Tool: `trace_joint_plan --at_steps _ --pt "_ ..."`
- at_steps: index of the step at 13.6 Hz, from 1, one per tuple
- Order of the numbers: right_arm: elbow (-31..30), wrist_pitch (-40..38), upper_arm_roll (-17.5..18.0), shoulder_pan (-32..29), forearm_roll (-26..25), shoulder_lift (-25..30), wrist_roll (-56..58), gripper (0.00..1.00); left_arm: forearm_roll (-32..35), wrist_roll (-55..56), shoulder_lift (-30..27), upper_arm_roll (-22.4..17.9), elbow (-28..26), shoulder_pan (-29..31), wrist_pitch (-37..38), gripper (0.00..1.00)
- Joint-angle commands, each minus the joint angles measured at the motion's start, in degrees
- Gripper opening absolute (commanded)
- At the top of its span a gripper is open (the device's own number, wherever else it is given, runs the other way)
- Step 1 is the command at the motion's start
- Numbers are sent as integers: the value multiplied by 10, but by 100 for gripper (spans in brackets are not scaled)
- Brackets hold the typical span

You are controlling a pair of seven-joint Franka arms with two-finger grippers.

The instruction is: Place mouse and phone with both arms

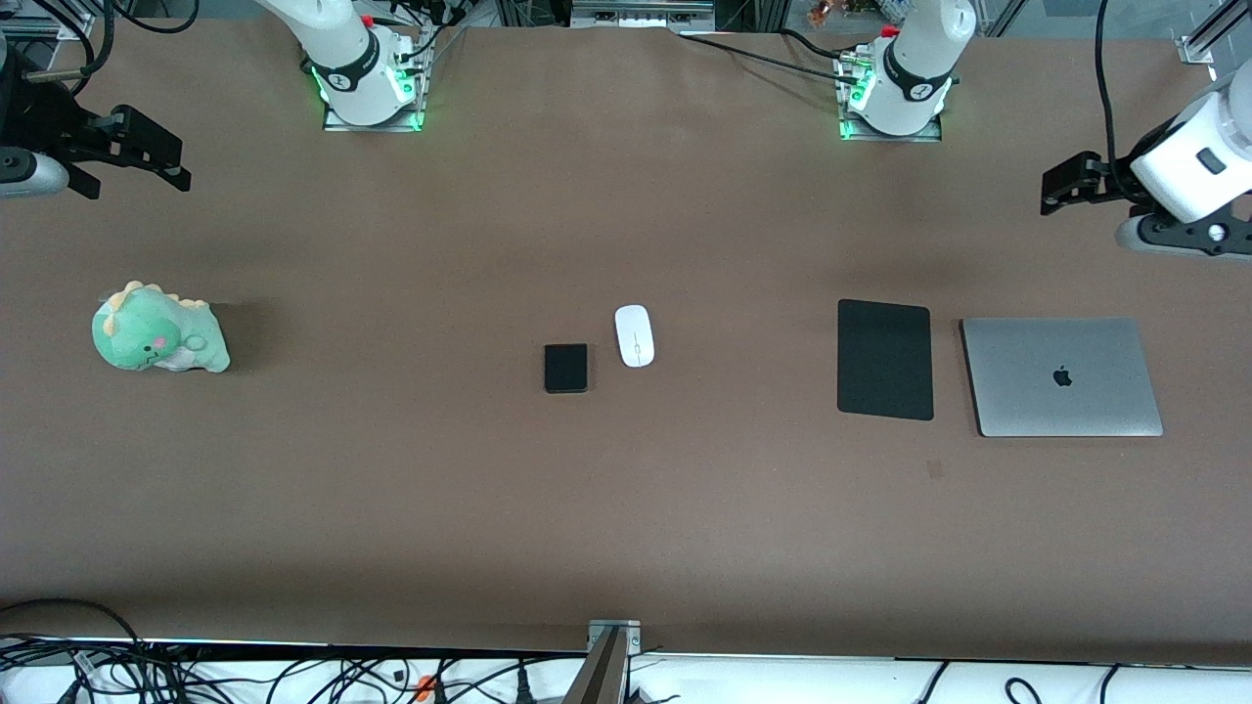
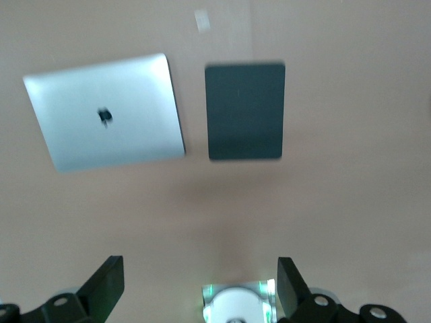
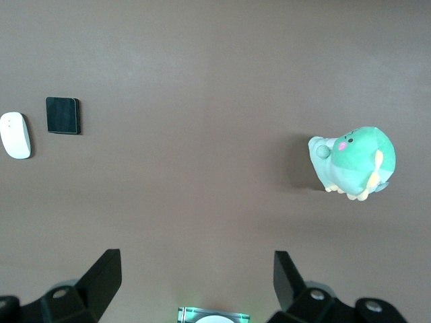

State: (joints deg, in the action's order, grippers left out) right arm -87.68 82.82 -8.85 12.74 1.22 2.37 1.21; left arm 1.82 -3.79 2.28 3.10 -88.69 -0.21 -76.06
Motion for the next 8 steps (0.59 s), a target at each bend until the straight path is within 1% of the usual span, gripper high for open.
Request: trace_joint_plan --at_steps 1,2,3,4,6,7,8 --pt "1 1 -2 -5 9 3 11 100 -43 -3 36 2 -1 -4 21 100" --pt "1 1 -3 -5 9 3 11 100 -57 0 59 11 -11 -9 9 100" --pt "1 1 -4 -5 9 3 11 100 -72 7 87 26 -11 -11 -24 100" --pt "1 2 -3 -5 9 2 11 100 -74 33 115 48 -9 -15 -71 100" --pt "1 5 -2 -5 10 1 11 100 -77 81 172 67 -3 -21 -150 100" --pt "1 9 1 -4 11 0 11 100 -77 96 191 79 -2 -36 -190 100" --pt "1 14 1 -2 11 -1 10 100 -77 124 209 81 -3 -58 -233 100"
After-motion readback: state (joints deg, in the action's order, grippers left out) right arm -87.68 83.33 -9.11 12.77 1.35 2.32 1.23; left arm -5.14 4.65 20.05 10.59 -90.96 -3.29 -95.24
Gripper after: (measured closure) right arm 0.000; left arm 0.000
